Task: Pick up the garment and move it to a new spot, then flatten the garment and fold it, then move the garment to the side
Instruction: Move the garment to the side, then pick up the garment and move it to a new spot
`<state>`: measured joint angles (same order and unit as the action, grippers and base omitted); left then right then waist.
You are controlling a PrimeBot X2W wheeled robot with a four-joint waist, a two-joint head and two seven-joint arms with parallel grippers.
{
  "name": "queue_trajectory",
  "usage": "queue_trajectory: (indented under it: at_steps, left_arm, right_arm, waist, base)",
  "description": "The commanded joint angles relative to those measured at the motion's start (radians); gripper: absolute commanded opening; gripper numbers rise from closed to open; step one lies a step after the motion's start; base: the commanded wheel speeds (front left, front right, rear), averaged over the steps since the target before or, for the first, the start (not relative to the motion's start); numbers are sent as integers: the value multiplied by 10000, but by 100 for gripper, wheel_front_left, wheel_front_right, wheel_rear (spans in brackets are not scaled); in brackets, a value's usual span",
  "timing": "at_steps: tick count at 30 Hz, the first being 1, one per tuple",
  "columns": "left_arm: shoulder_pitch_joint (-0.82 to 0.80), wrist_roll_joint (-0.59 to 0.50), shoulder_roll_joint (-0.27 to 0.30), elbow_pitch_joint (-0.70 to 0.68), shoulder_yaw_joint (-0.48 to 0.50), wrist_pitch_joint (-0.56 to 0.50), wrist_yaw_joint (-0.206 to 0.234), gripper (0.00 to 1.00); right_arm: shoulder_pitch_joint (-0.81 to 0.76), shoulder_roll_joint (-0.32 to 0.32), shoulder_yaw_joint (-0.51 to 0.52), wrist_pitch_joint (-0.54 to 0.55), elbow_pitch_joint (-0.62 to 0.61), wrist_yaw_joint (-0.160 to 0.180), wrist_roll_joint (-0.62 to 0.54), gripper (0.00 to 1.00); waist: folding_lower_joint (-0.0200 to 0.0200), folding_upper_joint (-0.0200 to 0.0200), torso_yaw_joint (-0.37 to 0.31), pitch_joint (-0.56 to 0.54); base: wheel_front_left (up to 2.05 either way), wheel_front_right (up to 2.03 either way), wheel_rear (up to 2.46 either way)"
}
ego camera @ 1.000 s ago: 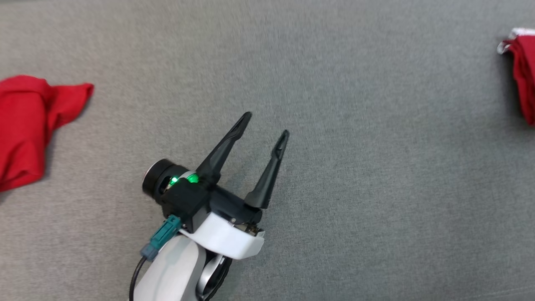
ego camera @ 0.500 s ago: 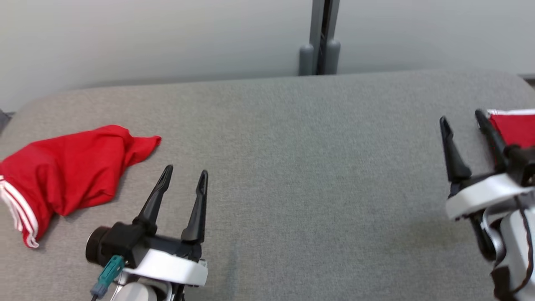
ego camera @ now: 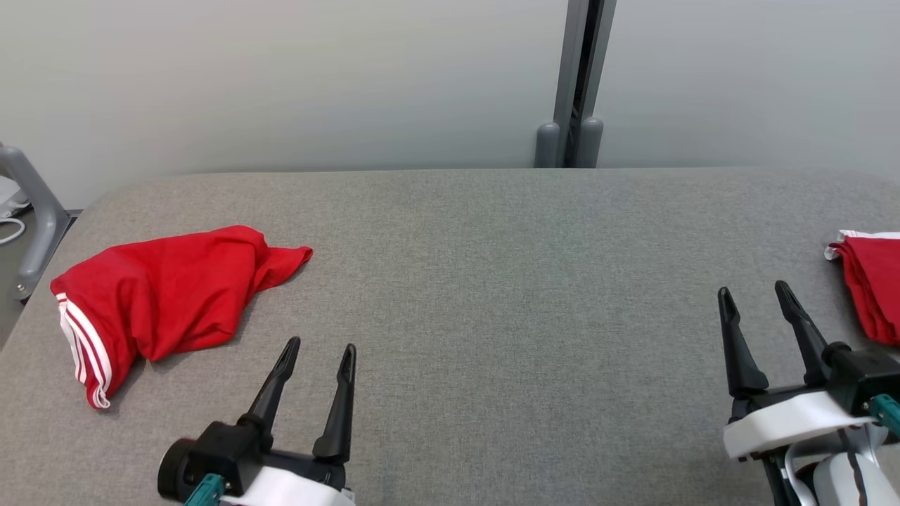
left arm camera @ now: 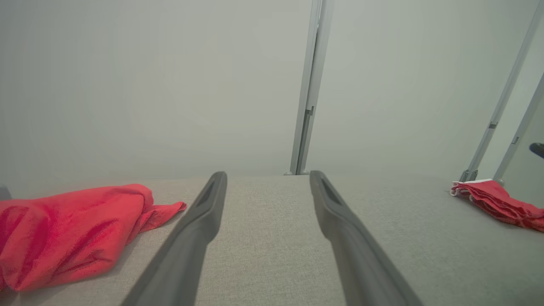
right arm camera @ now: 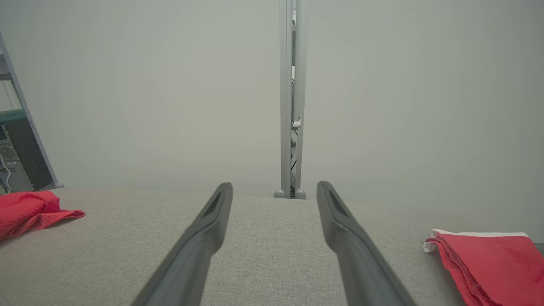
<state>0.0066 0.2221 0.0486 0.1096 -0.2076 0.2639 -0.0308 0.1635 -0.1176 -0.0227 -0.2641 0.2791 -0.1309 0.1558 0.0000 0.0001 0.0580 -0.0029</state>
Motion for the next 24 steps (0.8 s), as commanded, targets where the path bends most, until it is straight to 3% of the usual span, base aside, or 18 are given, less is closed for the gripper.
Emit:
queue_trajectory:
  at_steps: [1, 6, 24]
  left_arm:
    - [93, 140, 45, 60, 36, -7, 122, 100]
    - [245, 160, 43, 125, 80, -8, 364, 100]
    - [108, 245, 42, 3, -18, -9, 413, 100]
  right_arm:
    - [-146, 62, 117, -1, -62, 3, -19, 100]
    - [-356, 392, 83, -1, -119, 3, -126, 100]
    - [-416, 525, 194, -1, 55, 3, -122, 100]
  waist:
    - [0, -1, -22, -23]
    - [0, -1, -169, -39]
    - [0, -1, -220, -37]
  base:
    - [0, 0, 0]
    - [0, 0, 0]
    - [0, 0, 0]
